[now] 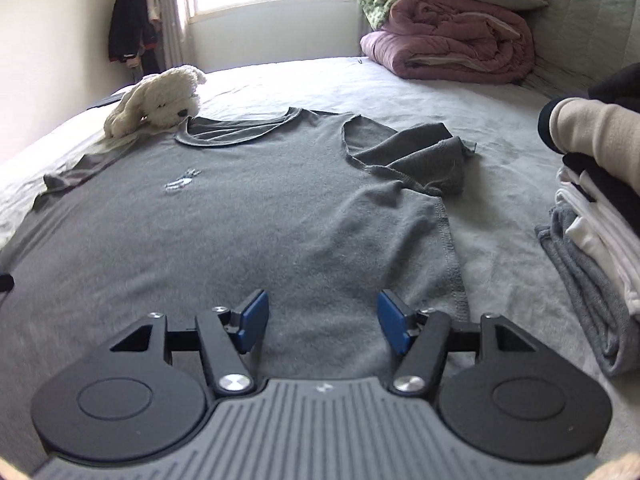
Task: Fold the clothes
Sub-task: 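Open both grippers and lift them off the partly folded shirt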
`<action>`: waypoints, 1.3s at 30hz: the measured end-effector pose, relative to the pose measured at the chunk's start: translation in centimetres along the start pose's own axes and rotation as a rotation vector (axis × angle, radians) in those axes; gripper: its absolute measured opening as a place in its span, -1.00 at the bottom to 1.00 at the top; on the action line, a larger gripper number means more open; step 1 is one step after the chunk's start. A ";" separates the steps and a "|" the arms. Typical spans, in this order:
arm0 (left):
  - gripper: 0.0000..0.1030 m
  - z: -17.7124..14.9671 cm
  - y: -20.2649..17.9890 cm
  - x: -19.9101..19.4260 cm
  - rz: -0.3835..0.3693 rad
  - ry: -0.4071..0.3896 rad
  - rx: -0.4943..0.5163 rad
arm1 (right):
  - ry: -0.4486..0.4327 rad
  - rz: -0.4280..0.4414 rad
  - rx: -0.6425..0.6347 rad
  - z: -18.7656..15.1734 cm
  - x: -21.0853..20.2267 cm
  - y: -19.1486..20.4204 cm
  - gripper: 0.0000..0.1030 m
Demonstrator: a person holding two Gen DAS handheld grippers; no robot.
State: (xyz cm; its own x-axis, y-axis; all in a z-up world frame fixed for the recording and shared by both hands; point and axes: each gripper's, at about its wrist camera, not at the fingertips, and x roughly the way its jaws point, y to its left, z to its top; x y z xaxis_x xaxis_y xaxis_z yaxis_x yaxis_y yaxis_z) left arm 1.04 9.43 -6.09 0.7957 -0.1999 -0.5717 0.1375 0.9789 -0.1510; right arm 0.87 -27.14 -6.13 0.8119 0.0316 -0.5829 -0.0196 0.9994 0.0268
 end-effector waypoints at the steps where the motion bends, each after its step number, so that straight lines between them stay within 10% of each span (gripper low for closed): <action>1: -0.02 -0.3 0.2 -0.5 -0.002 0.001 0.007 | -0.006 0.002 -0.017 -0.4 -0.6 -0.2 0.26; 21: 0.28 1.7 -4.3 -4.9 0.028 0.082 0.209 | 0.062 -0.026 0.136 0.3 -5.9 -4.4 0.40; 39: 0.71 6.9 -11.2 2.3 -0.020 0.193 0.231 | 0.075 -0.041 0.194 4.6 0.5 -3.2 0.41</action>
State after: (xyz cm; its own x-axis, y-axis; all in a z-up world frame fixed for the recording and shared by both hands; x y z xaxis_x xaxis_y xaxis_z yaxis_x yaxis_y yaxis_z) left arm 5.39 -1.74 -0.12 0.6681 -0.2017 -0.7163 0.3000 0.9539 0.0113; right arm 4.02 -30.33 -2.82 0.7637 -0.0009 -0.6456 0.1307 0.9795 0.1534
